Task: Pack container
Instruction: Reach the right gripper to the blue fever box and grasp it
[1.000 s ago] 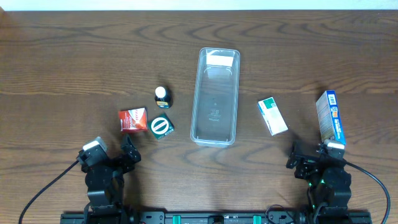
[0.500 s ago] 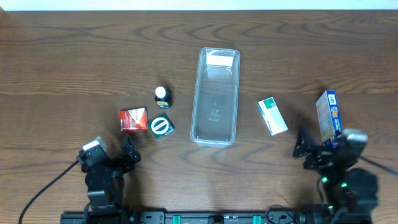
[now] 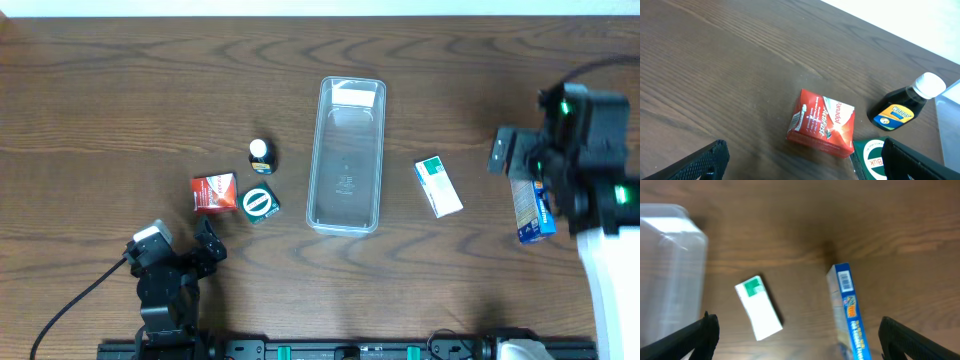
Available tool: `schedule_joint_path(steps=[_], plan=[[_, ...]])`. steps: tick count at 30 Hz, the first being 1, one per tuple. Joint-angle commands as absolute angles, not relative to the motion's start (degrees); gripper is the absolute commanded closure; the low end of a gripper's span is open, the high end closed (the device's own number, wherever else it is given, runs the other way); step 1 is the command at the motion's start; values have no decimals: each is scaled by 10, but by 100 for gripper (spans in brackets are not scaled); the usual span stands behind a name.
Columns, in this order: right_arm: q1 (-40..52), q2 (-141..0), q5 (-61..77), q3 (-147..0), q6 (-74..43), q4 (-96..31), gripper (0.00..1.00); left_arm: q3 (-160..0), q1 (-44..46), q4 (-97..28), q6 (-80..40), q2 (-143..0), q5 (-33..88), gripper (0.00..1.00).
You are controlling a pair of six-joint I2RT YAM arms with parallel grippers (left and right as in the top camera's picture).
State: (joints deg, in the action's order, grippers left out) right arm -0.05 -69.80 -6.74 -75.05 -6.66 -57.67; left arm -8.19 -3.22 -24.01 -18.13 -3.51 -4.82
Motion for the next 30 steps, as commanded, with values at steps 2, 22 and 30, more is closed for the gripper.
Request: schedule_joint_path(steps=[2,22,30], plan=[[-40,-773,-114,-775,-37,-588,1,-71,-30,-241,-176,-32,-49,2],[-122,-939,-71,-761,-25,-597,17,-71,-30,-241,-176,-32,-49,2],[-123,-1004,-70,-760,-25,-603,31,-71,-30,-241,-176,-32,-49,2]])
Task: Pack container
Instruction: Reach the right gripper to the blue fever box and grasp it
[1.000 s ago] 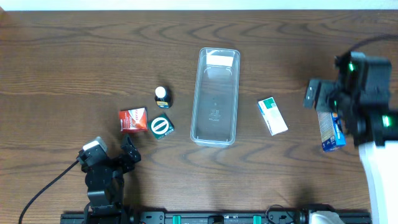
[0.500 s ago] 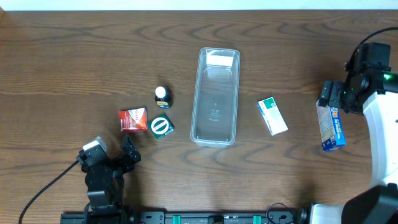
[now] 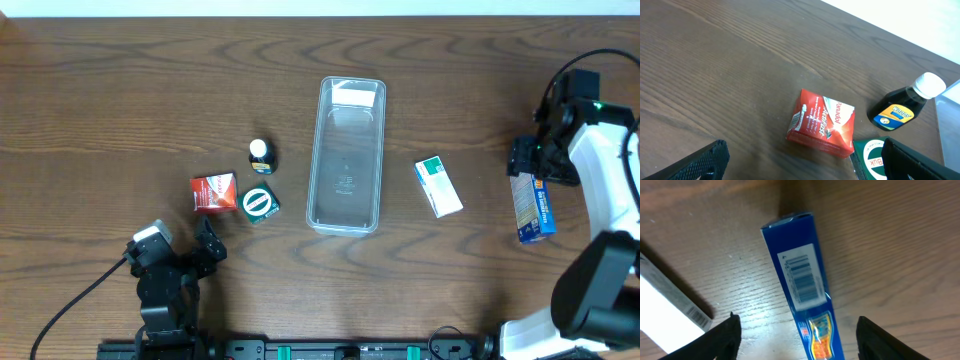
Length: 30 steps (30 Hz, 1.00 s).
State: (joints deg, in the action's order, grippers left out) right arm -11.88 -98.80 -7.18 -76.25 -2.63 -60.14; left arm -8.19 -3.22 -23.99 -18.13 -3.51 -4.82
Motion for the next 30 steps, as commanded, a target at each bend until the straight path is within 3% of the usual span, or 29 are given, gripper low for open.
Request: schedule_joint_path(steps=[1,14,22,30], plan=[[-124,-1012,-70,-760,-25,-604,33,-71,-30,-241,-176,-32,-49,2],[-152,-1038,-70,-760,-42,-618,80,-71,-30,-241,-176,-32,-49,2],[-129,-935,-48,-762,-43,-615,81,-71,-30,-241,-176,-32,-49,2],[-11,-786,-25,-791,-96,-613,99,-71,-30,-241,-176,-32,-49,2]])
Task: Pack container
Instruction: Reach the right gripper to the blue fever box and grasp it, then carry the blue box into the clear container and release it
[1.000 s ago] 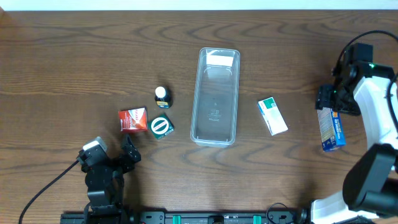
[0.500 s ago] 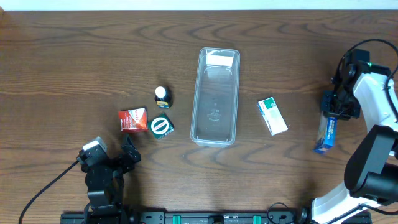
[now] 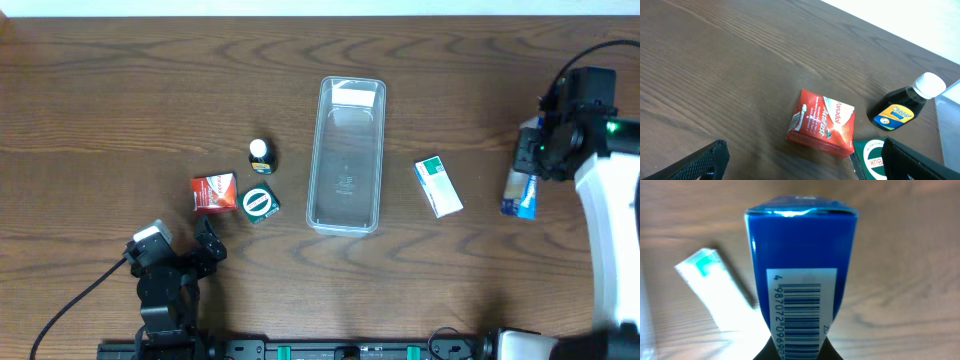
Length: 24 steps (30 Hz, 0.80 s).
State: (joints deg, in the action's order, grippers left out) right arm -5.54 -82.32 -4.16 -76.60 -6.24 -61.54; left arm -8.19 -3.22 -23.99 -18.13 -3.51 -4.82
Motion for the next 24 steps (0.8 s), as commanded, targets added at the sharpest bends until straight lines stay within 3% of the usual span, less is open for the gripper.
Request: schedule_joint_path(steps=[1,11,24], plan=[[16,-773,-25,-799,-103,-613,99,-71,-30,-241,-176,-32,-49,2],[249,-783,-75,-844,-185,-523,99,-71,-30,-241,-176,-32,-49,2],[328,-952,-75,-844,-320,-330,99,-71,-30,-241,-176,-32,-49,2]])
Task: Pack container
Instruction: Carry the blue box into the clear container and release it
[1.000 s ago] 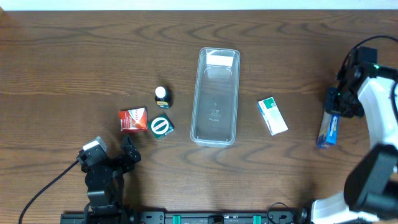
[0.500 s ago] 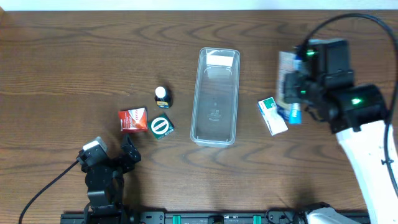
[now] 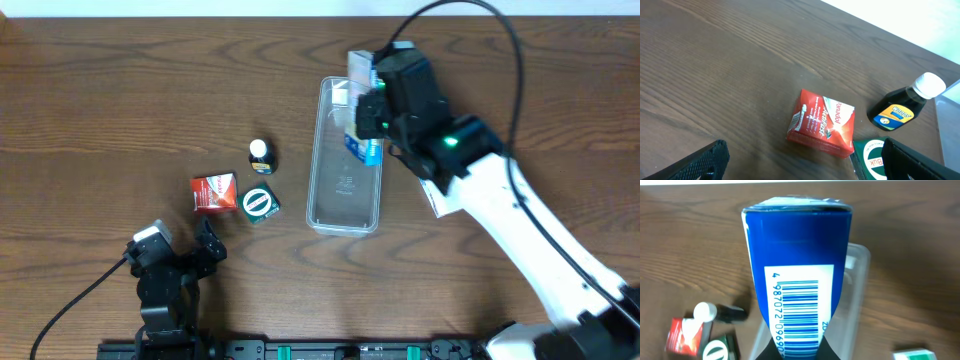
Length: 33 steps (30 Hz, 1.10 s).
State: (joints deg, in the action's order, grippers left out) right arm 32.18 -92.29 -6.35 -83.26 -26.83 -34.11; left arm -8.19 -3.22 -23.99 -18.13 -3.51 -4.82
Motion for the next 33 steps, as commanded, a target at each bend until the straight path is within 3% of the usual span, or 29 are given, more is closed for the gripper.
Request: schedule_joint_path(steps=[1,10,23,24,25,26,27,33], plan=[[327,-966,-75,-844,-331,-327,99,-71,-30,-241,-176,-32,-49,2],[314,-1051,-98,-844,-356,-335,99,-71,-30,-241,-176,-32,-49,2],[310,-1059,-123,-844,-351,-379,97,-71,-30,-241,-176,-32,-49,2],[310,-1059,-125,-844,-351,-382,94,-71,-30,-241,-176,-32,-49,2],[310,-1060,-127,-844,-351,-384,86,-71,-30,-241,-176,-32,-49,2],[310,-1060,-127,-844,-351,-383,71,-71,-30,-241,-176,-32,-49,2],[310,-1060,-127,-844,-351,-384,66,-71,-30,-241,-176,-32,-49,2],[310,-1060,-129,-845,-351,-382,67,-71,-30,-241,-176,-32,-49,2]])
